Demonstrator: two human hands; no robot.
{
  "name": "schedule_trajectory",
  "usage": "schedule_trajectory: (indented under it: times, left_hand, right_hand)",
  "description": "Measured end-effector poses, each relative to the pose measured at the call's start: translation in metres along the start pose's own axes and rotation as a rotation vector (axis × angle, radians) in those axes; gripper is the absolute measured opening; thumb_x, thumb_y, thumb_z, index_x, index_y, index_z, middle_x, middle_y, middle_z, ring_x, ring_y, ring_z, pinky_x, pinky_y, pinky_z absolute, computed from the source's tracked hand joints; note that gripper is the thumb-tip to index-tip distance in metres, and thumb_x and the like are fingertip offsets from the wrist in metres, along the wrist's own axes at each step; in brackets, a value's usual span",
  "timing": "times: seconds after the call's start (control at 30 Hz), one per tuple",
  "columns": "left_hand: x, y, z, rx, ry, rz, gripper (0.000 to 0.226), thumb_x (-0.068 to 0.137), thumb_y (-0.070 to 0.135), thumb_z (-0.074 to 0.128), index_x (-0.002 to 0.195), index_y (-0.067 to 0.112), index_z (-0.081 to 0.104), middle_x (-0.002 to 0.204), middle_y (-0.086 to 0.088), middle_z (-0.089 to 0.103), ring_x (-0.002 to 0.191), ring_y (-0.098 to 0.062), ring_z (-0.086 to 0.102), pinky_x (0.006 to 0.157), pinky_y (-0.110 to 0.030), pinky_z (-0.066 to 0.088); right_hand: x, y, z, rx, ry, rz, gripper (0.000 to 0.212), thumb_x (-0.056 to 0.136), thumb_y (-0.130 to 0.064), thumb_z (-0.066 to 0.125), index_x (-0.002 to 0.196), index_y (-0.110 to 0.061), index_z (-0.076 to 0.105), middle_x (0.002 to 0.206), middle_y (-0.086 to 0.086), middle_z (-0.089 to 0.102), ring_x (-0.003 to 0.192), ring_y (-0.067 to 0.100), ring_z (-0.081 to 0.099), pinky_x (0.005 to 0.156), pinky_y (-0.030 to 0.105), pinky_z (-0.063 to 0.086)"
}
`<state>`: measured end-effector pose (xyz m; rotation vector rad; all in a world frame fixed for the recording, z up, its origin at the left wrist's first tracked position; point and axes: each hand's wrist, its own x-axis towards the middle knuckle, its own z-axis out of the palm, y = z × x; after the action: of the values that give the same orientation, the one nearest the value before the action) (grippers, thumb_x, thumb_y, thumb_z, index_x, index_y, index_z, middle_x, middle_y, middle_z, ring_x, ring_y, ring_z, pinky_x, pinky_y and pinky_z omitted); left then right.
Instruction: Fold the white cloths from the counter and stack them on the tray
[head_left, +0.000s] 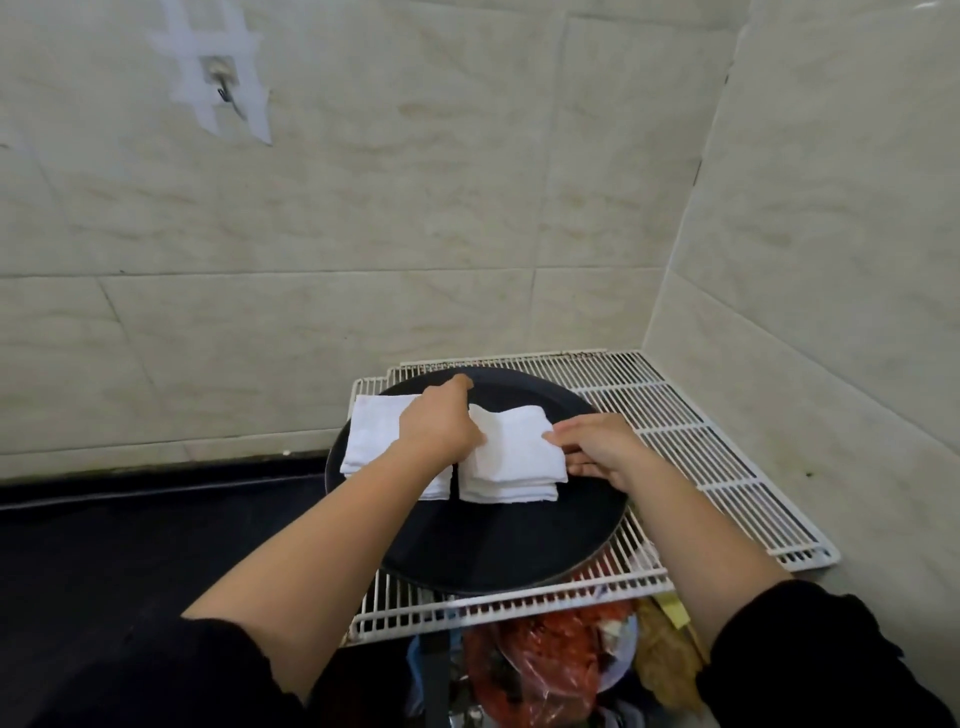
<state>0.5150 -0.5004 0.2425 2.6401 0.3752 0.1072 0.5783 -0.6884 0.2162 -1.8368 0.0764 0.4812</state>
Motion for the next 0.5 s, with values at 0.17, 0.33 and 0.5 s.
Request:
schedule_trajectory:
  times: [0.17, 0.33, 0.5]
  left_hand:
    - [-0.002, -0.007, 0.004, 0.076, 0.007, 0.02, 0.071, 0.082, 0.023, 0.071, 0.144, 0.021, 0.035, 0.113, -0.003, 0.064, 0.107, -0.025, 0.06, 0.072, -0.032, 0.045]
    - [-0.002, -0.015, 0.011, 0.11, 0.034, 0.048, 0.056, 0.083, 0.026, 0.07, 0.134, 0.023, 0.048, 0.121, -0.001, 0.062, 0.113, -0.023, 0.057, 0.08, -0.031, 0.045]
    - [-0.004, -0.02, 0.018, 0.175, 0.062, 0.1, 0.021, 0.086, 0.026, 0.064, 0.107, 0.022, 0.066, 0.107, -0.001, 0.065, 0.107, -0.021, 0.057, 0.072, -0.027, 0.041]
  right_hand:
    - [0.004, 0.006, 0.007, -0.079, -0.018, 0.007, 0.019, 0.082, -0.01, 0.075, 0.099, -0.005, 0.068, 0.089, 0.012, 0.072, 0.069, 0.019, 0.066, 0.056, 0.025, 0.052]
    - [0.0, 0.005, 0.008, -0.108, 0.0, -0.001, 0.02, 0.081, -0.009, 0.075, 0.097, 0.001, 0.067, 0.081, 0.014, 0.07, 0.058, 0.017, 0.063, 0.049, 0.023, 0.052]
    - [-0.004, 0.001, 0.014, -0.364, 0.109, -0.124, 0.021, 0.08, -0.014, 0.076, 0.089, 0.004, 0.069, 0.078, 0.019, 0.07, 0.063, 0.027, 0.066, 0.057, 0.033, 0.056]
